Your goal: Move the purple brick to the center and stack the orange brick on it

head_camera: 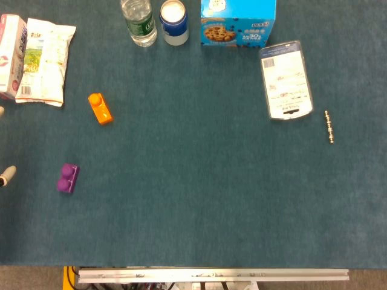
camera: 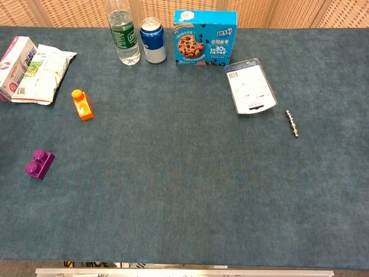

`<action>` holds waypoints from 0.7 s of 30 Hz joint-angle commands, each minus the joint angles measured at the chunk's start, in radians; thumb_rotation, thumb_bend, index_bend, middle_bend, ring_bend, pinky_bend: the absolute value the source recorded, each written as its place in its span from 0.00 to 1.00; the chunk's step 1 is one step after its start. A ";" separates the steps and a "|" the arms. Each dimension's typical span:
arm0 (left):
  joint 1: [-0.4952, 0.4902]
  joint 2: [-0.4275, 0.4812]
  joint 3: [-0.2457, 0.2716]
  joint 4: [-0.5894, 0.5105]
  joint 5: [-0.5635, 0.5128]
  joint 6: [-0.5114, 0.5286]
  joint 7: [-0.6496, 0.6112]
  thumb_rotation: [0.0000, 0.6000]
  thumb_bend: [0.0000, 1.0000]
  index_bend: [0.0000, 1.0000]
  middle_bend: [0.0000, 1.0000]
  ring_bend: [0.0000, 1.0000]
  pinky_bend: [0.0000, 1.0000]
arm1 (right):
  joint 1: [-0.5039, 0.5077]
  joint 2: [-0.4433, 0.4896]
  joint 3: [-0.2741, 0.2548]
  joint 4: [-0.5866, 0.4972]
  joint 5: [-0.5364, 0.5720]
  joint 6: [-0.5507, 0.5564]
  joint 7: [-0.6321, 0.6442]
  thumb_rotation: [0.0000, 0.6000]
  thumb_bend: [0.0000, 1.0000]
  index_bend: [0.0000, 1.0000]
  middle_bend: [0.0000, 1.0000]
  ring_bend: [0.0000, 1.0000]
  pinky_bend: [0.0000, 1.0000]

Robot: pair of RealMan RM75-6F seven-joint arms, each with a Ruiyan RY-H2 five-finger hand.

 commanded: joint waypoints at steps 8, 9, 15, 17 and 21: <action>0.003 -0.005 0.002 0.019 0.018 0.016 -0.025 1.00 0.13 0.13 0.23 0.19 0.16 | 0.000 0.005 0.004 -0.003 -0.014 0.015 0.004 1.00 0.17 0.30 0.35 0.32 0.38; 0.003 -0.007 0.004 0.027 0.022 0.016 -0.033 1.00 0.13 0.13 0.23 0.19 0.16 | 0.001 0.005 0.005 -0.003 -0.016 0.018 0.004 1.00 0.17 0.30 0.35 0.32 0.38; -0.010 -0.004 0.012 0.075 0.037 -0.004 -0.083 1.00 0.13 0.14 0.24 0.20 0.16 | 0.008 0.008 0.008 -0.013 -0.030 0.021 -0.005 1.00 0.18 0.30 0.35 0.32 0.38; -0.017 -0.003 0.014 0.099 0.042 -0.014 -0.104 1.00 0.13 0.14 0.24 0.20 0.16 | 0.010 0.007 0.007 -0.017 -0.034 0.020 -0.007 1.00 0.18 0.30 0.35 0.32 0.38; -0.032 0.002 0.032 0.147 0.059 -0.048 -0.131 1.00 0.13 0.14 0.24 0.20 0.16 | 0.010 0.005 0.005 -0.020 -0.038 0.021 -0.008 1.00 0.17 0.30 0.35 0.32 0.38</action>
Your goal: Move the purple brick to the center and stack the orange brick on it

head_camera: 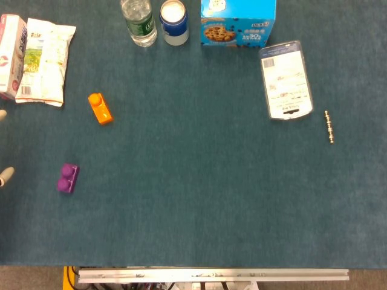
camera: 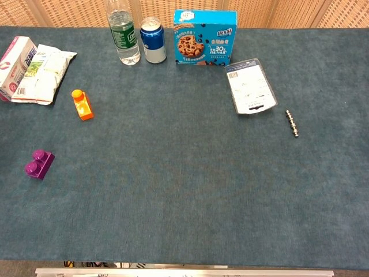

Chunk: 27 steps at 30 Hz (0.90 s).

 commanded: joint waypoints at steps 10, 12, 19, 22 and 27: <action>-0.048 -0.027 0.068 0.150 0.097 -0.070 -0.080 1.00 0.13 0.11 0.22 0.18 0.16 | -0.007 0.008 -0.006 -0.012 -0.013 0.015 0.000 1.00 0.18 0.30 0.35 0.32 0.38; -0.057 -0.042 0.079 0.180 0.117 -0.076 -0.088 1.00 0.13 0.09 0.21 0.18 0.16 | -0.009 0.009 -0.008 -0.012 -0.013 0.016 0.001 1.00 0.18 0.30 0.35 0.32 0.38; -0.088 -0.120 0.105 0.313 0.179 -0.076 -0.134 1.00 0.13 0.08 0.20 0.17 0.15 | -0.016 0.016 -0.010 -0.018 -0.016 0.026 0.001 1.00 0.18 0.30 0.35 0.32 0.38; -0.098 -0.150 0.114 0.360 0.190 -0.080 -0.165 1.00 0.13 0.08 0.19 0.17 0.15 | -0.019 0.018 -0.010 -0.021 -0.015 0.030 0.001 1.00 0.17 0.30 0.35 0.32 0.38; -0.122 -0.199 0.130 0.439 0.220 -0.079 -0.206 1.00 0.13 0.08 0.19 0.17 0.15 | -0.021 0.022 -0.010 -0.027 -0.016 0.031 -0.006 1.00 0.18 0.30 0.35 0.32 0.38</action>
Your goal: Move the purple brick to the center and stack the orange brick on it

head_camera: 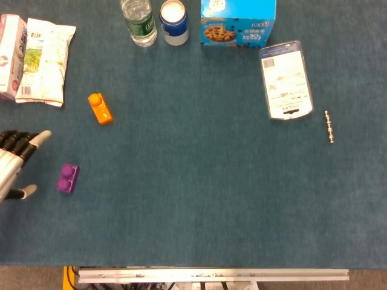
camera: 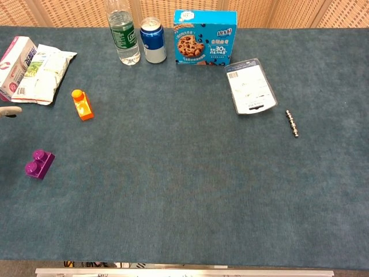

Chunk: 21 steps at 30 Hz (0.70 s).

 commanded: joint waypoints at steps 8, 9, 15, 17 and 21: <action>-0.046 -0.098 0.029 0.159 0.047 0.009 -0.074 1.00 0.13 0.08 0.19 0.17 0.15 | 0.001 0.011 0.003 -0.019 -0.003 0.001 -0.016 1.00 0.18 0.30 0.35 0.32 0.38; -0.049 -0.105 0.032 0.170 0.048 0.008 -0.079 1.00 0.13 0.08 0.19 0.17 0.15 | 0.001 0.012 0.003 -0.020 -0.002 0.001 -0.016 1.00 0.18 0.30 0.35 0.32 0.38; -0.057 -0.139 0.041 0.215 0.046 0.010 -0.106 1.00 0.13 0.08 0.19 0.17 0.15 | -0.002 0.019 0.001 -0.029 0.001 -0.003 -0.014 1.00 0.18 0.30 0.35 0.32 0.39; -0.060 -0.149 0.043 0.231 0.044 0.011 -0.110 1.00 0.13 0.08 0.19 0.17 0.15 | -0.002 0.021 0.000 -0.031 0.001 -0.003 -0.015 1.00 0.18 0.30 0.35 0.32 0.39; -0.063 -0.159 0.042 0.245 0.037 0.020 -0.116 1.00 0.13 0.08 0.19 0.17 0.15 | -0.004 0.024 0.000 -0.037 0.001 -0.001 -0.020 1.00 0.18 0.30 0.35 0.32 0.39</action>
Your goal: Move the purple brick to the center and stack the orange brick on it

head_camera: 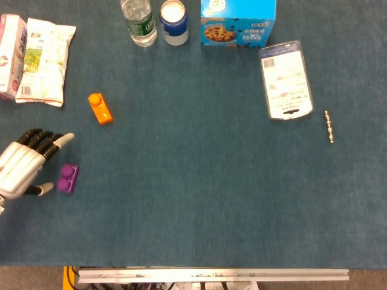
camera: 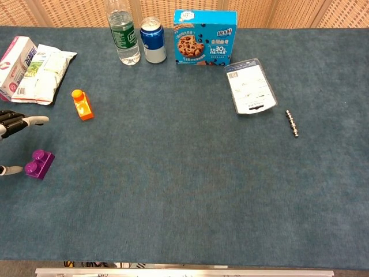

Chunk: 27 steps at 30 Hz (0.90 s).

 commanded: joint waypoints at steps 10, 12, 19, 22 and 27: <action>-0.032 -0.038 0.003 -0.022 -0.010 -0.025 0.014 1.00 0.13 0.08 0.19 0.17 0.15 | -0.014 0.007 0.000 0.002 0.006 0.015 0.007 1.00 0.18 0.30 0.35 0.32 0.39; -0.038 -0.044 -0.002 -0.033 -0.015 -0.027 0.018 1.00 0.13 0.08 0.19 0.17 0.15 | -0.016 0.008 0.001 0.004 0.006 0.019 0.011 1.00 0.18 0.30 0.35 0.32 0.39; -0.074 -0.068 -0.018 -0.088 -0.023 -0.055 0.054 1.00 0.13 0.08 0.19 0.17 0.15 | -0.020 0.010 0.001 0.015 0.006 0.025 0.028 1.00 0.18 0.30 0.35 0.32 0.39; -0.087 -0.077 -0.028 -0.112 -0.030 -0.067 0.080 1.00 0.13 0.08 0.19 0.17 0.15 | -0.025 0.011 0.003 0.021 0.009 0.032 0.039 1.00 0.18 0.30 0.35 0.32 0.39; -0.107 -0.073 -0.041 -0.153 -0.039 -0.075 0.124 1.00 0.13 0.10 0.19 0.17 0.15 | -0.028 0.010 0.005 0.031 0.011 0.034 0.054 1.00 0.18 0.30 0.35 0.32 0.39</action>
